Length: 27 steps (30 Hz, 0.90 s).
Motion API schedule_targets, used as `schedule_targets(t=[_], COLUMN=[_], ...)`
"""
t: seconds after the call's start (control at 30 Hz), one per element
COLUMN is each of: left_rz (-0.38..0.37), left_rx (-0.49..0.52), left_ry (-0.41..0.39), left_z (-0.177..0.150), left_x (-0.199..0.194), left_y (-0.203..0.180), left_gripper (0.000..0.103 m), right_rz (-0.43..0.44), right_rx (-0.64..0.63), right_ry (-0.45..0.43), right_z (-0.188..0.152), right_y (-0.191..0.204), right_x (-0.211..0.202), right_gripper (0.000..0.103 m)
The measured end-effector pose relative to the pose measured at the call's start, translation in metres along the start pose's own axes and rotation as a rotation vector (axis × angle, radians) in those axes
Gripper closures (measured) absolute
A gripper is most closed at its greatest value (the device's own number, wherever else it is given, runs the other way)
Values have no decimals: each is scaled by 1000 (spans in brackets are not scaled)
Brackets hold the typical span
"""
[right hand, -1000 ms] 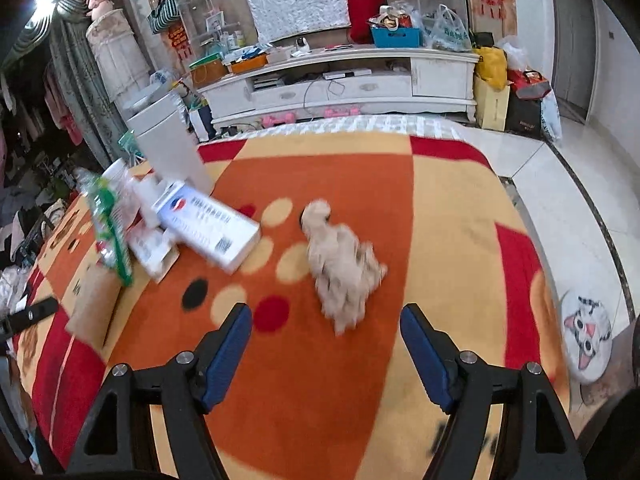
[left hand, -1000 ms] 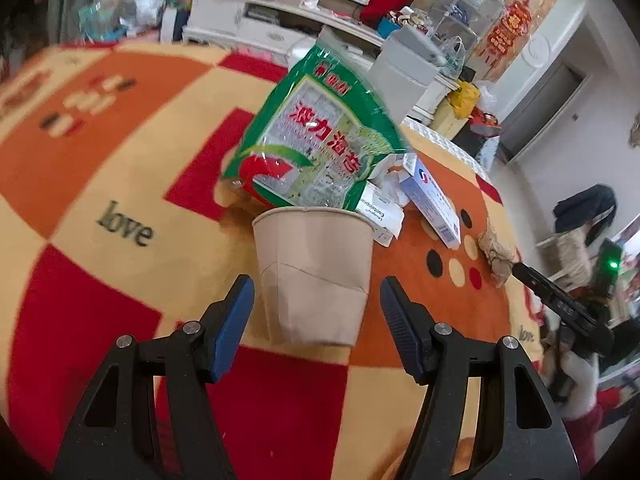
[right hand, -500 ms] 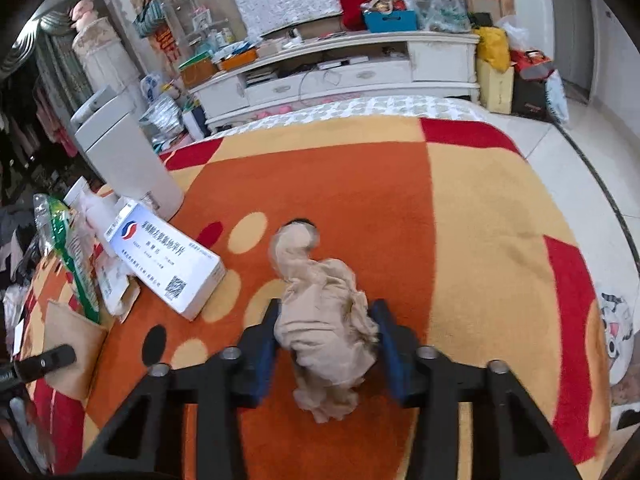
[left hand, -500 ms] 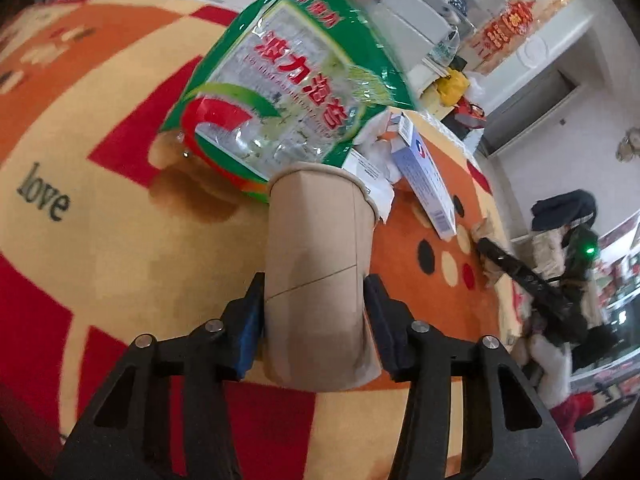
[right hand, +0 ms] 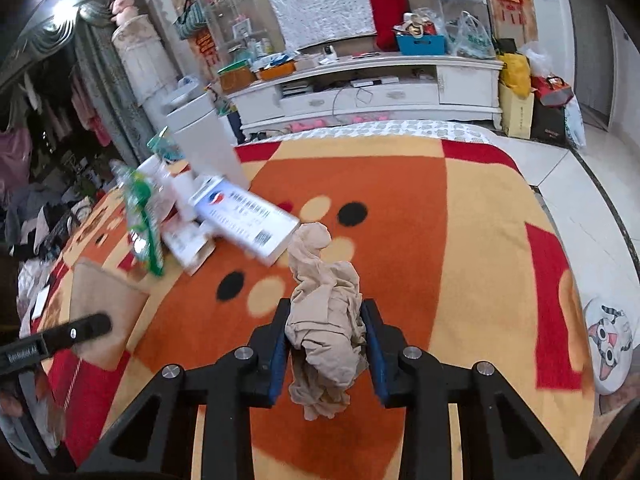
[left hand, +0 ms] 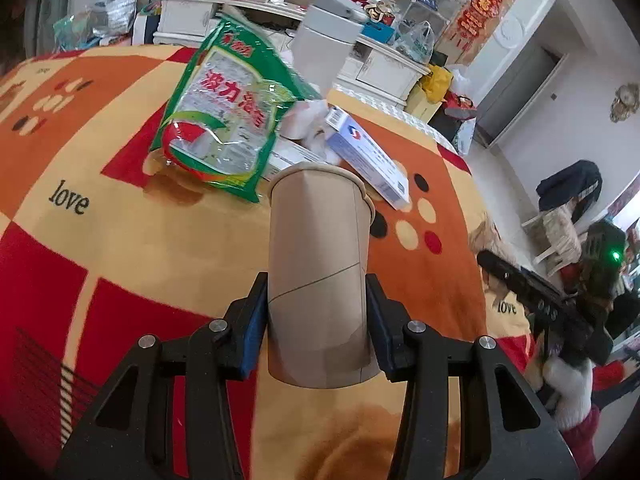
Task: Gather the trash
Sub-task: 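Grasp the paper cup with the left tool while the right tool grasps the tissue, then carry the paper cup with the left tool while the right tool carries the tissue to the bin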
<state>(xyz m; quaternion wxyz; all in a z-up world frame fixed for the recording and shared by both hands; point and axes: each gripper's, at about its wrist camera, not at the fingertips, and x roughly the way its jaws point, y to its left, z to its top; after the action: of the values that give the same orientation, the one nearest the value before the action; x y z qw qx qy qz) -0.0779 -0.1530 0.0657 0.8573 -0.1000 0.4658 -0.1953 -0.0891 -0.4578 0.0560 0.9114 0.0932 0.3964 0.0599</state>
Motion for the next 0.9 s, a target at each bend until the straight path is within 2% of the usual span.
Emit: schedule_targets(t=[0.3, 0.5, 0.9], left_rz=[37, 29, -49], left_rx=[95, 139, 228], left_ry=[-25, -25, 25], left_z=[-15, -21, -32], left_x=[-3, 4, 25], left_y=[-43, -69, -137], left_gripper=[59, 59, 59], right_rz=[-6, -31, -114], right_rx=[27, 26, 65], right_ry=[23, 27, 8], right_z=[-43, -61, -83], right_y=[-1, -7, -43], right_x=[-24, -41, -81], right_gripper=[70, 70, 70])
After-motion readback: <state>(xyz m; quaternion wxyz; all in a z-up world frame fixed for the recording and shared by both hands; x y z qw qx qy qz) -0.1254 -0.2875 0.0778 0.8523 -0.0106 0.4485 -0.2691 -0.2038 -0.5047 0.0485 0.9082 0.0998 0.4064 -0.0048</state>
